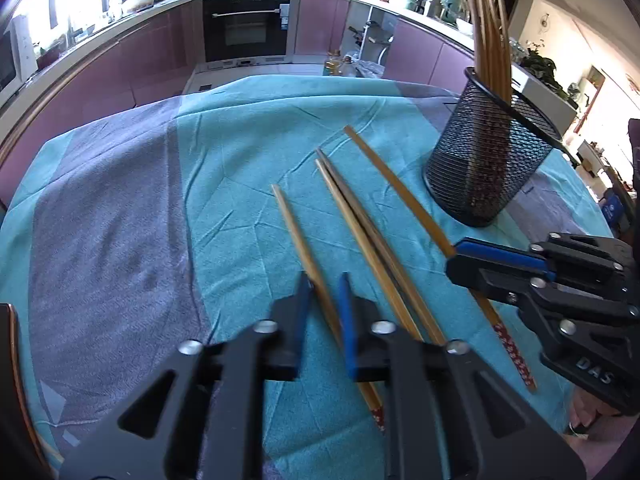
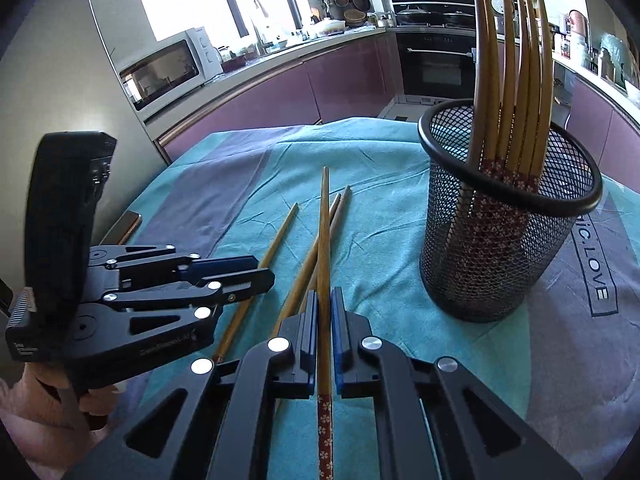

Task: Organize utensils
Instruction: 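Raise both held chopsticks upright and move them above the mesh holder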

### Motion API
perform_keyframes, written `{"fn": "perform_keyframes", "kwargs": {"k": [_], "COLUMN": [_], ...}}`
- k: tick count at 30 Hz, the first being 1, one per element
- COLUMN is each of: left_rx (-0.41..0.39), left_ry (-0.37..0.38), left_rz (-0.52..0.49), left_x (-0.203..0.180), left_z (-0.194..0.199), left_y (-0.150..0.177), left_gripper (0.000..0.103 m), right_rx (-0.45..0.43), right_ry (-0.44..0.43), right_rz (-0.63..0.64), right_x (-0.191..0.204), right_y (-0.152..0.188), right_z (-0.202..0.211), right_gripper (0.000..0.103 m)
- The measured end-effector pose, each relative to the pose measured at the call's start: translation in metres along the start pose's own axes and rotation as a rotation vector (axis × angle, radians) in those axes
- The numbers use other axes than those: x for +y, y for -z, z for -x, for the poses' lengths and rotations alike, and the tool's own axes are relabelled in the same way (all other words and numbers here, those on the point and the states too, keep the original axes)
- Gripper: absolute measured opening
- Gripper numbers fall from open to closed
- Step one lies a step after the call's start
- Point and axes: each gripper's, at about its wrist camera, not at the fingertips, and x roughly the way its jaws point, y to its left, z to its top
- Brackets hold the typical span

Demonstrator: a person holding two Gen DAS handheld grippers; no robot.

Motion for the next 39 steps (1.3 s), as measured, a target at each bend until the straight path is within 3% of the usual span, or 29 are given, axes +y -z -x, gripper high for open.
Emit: {"fn": "perform_keyframes", "kwargs": {"k": [9, 25, 39], "left_rx": [-0.039, -0.246, -0.380], "left_ry": [0.029, 0.270, 0.352], "left_rz": [0.015, -0.041, -0.043], "left_x": [0.002, -0.011, -0.027], "left_z": [0.015, 0.110, 0.153], "left_y": [-0.002, -0.031, -0.076], "left_gripper": [0.007, 0.007, 0.007], "right_rx": [-0.078, -0.254, -0.364], "right_ry": [-0.035, -0.038, 0.000], "right_rz": [0.011, -0.025, -0.005], "right_x": [0.000, -0.026, -0.044], "right_y": [-0.004, -0.018, -0.049], "right_z": [0.032, 0.102, 0.139], "right_gripper": [0.006, 0.006, 0.006]}}
